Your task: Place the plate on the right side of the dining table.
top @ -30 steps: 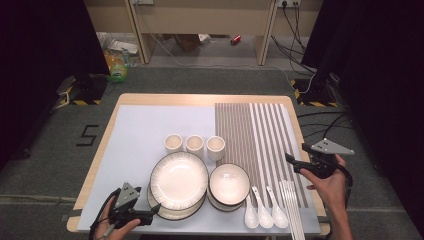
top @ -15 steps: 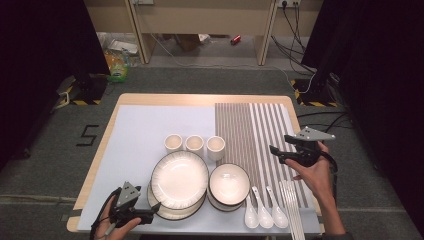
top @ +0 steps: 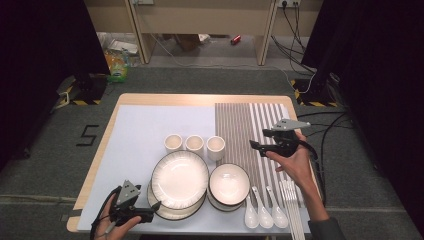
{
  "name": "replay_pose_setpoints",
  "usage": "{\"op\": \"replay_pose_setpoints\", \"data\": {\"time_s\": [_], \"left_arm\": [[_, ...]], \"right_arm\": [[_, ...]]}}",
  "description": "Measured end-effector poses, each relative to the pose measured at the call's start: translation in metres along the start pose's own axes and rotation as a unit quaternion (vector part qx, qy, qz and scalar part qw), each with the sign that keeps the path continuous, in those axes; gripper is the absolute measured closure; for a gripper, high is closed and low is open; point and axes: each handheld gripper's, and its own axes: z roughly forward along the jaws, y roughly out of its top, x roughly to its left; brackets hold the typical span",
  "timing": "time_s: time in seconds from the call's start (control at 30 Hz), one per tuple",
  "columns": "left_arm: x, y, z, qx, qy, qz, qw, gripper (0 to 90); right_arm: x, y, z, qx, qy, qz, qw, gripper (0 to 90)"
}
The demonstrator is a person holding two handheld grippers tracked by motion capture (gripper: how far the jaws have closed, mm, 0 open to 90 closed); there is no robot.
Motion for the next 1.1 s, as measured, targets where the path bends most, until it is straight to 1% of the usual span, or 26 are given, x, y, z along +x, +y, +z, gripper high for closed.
{"op": "replay_pose_setpoints", "data": {"time_s": [0.03,0.1,0.13,0.17,0.2,0.33,0.37,0.47,0.57,0.67,0.73,0.8,0.87,1.1], "left_arm": [[0.0,0.0,0.001,0.002,0.001,0.001,1.0,9.6],[-0.001,0.001,0.002,0.0,0.0,0.001,1.0,10.2],[-0.001,0.002,0.003,0.002,0.002,0.003,1.0,10.2],[-0.002,0.003,0.004,0.003,0.003,0.008,1.0,10.9],[-0.002,0.003,0.004,0.003,0.003,0.008,1.0,11.2],[-0.003,0.005,0.007,0.001,0.001,0.007,1.0,11.5],[-0.003,0.005,0.007,0.001,0.001,0.007,1.0,11.6],[-0.003,0.005,0.008,0.002,0.0,0.008,1.0,11.7],[-0.002,0.005,0.008,0.002,-0.001,0.007,1.0,11.7],[-0.003,0.005,0.008,0.001,0.012,0.016,0.9998,11.8],[-0.003,0.005,0.008,0.002,0.014,0.017,0.9998,12.1],[-0.002,0.006,0.008,0.002,0.011,0.012,0.9999,12.0],[-0.002,0.006,0.009,0.003,0.012,0.015,0.9998,12.0],[-0.002,0.008,0.01,0.001,0.007,0.012,0.9999,11.6]], "right_arm": [[0.002,0.002,0.002,-0.002,0.008,0.002,1.0,34.0],[0.006,0.006,0.005,-0.004,0.018,-0.002,0.9998,34.8],[0.006,0.006,0.005,-0.004,0.018,-0.002,0.9998,34.8],[0.01,0.011,0.008,0.001,0.021,-0.01,0.9997,35.1],[0.012,0.013,0.009,0.003,0.021,-0.013,0.9997,35.5],[0.018,0.019,0.016,0.004,0.04,-0.018,0.999,36.7],[0.018,0.019,0.016,0.004,0.04,-0.018,0.999,36.7],[0.025,0.024,0.026,0.01,0.057,-0.024,0.9981,38.8],[0.029,0.027,0.033,0.015,0.063,-0.028,0.9975,40.1],[0.032,0.029,0.037,0.017,0.071,-0.026,0.9969,40.8],[0.033,0.03,0.039,0.017,0.072,-0.029,0.9968,41.3],[0.035,0.032,0.042,0.019,0.083,-0.027,0.996,42.6],[0.036,0.034,0.044,0.021,0.087,-0.03,0.9955,43.0],[0.043,0.04,0.052,0.032,0.098,-0.04,0.9939,45.9]]}}
